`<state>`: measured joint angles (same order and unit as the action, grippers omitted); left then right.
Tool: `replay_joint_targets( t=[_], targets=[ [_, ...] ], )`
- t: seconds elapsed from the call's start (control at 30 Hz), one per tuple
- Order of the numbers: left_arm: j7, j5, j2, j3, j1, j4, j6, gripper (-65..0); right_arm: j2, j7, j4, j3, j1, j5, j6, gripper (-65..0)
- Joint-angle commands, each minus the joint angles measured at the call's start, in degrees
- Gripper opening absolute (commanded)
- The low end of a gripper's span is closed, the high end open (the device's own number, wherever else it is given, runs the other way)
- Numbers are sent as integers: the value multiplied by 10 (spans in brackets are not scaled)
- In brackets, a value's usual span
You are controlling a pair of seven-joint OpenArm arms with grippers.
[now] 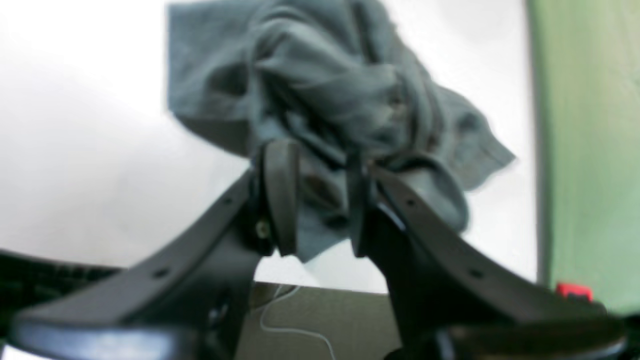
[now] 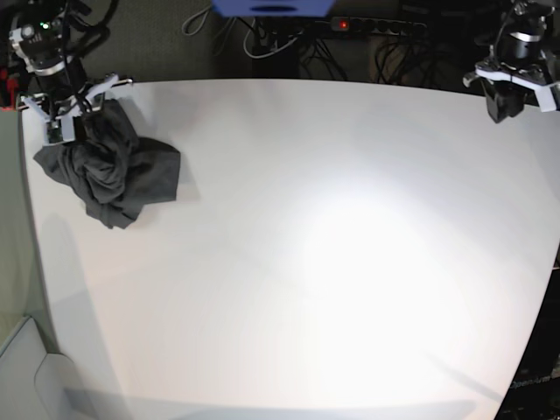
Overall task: Layout the t-shirt on the table in an organized manner, then fold the t-shirt properly
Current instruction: 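Lower the right gripper onto the crumpled grey t-shirt, then grasp the t-shirt with the right gripper and drag it toward the table edge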
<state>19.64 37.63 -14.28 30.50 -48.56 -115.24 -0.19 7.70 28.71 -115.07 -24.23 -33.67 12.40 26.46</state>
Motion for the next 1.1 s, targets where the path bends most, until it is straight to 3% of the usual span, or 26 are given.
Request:
replay_joint_targets(
  t=[0.0, 0.23, 0.53, 1.07],
  targets=[
    [-10, 0, -5, -2, -5, -9, -1, -456, 4, -3, -9, -10, 4, 4, 9, -468],
    [-10, 2, -26, -35, 2, -8, -1, -456, 4, 13, -9, -25, 20, 5, 55, -444],
    [-10, 2, -23, -37, 8, -8, -1, -456, 4, 10, -7, -20, 21, 5, 57, -374],
    [-10, 2, -21, -38, 16, -8, -1, -457, 4, 16, 24, -18, 42, 2, 57, -369]
  ],
)
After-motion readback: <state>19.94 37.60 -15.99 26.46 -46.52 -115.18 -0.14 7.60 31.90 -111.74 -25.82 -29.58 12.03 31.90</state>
